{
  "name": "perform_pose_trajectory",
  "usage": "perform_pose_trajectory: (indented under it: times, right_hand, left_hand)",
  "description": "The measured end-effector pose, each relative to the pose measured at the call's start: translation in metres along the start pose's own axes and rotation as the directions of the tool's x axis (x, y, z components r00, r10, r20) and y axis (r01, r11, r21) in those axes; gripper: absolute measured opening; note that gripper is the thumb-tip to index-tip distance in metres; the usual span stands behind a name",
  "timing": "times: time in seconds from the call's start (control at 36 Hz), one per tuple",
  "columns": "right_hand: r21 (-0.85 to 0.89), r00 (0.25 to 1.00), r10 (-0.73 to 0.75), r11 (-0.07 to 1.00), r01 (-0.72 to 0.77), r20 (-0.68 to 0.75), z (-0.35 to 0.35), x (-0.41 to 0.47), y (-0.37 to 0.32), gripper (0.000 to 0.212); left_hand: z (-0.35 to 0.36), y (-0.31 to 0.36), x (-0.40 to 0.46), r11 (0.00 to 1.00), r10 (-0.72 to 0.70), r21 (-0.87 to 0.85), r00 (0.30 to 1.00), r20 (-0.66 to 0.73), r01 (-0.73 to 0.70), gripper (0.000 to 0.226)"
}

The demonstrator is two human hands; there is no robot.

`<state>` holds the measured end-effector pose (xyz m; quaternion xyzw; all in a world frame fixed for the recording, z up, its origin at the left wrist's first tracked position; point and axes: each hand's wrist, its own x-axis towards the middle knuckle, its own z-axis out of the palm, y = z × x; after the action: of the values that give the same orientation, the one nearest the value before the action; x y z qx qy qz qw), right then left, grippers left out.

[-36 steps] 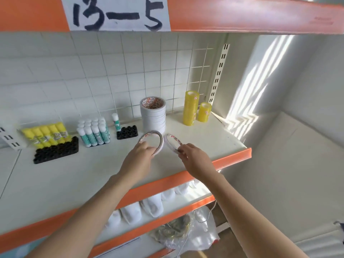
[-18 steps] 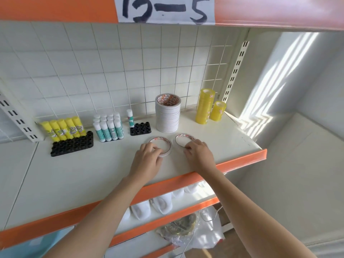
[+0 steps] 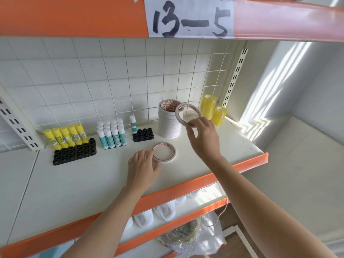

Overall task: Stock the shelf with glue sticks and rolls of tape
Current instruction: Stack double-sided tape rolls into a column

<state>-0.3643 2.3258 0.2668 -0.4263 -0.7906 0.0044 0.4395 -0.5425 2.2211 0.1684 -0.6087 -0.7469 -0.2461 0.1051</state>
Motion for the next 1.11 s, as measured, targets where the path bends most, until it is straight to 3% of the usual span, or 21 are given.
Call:
perform_pose_trajectory:
  times: [0.53,1.11]
  right_hand:
    - [-0.110,0.927,0.005,0.993,0.039,0.376,0.045,0.085,-0.019,0.028]
    - [-0.080,0.884,0.094,0.995,-0.064,0.458,0.044,0.095,-0.019,0.024]
  left_hand:
    - [0.011,-0.004,0.000,1.000,0.002,-0.003,0.997,-0.077,-0.002,0.037]
    - [0.014,-0.004,0.000,1.000,0.002,-0.014,0.995,-0.098,-0.003,0.034]
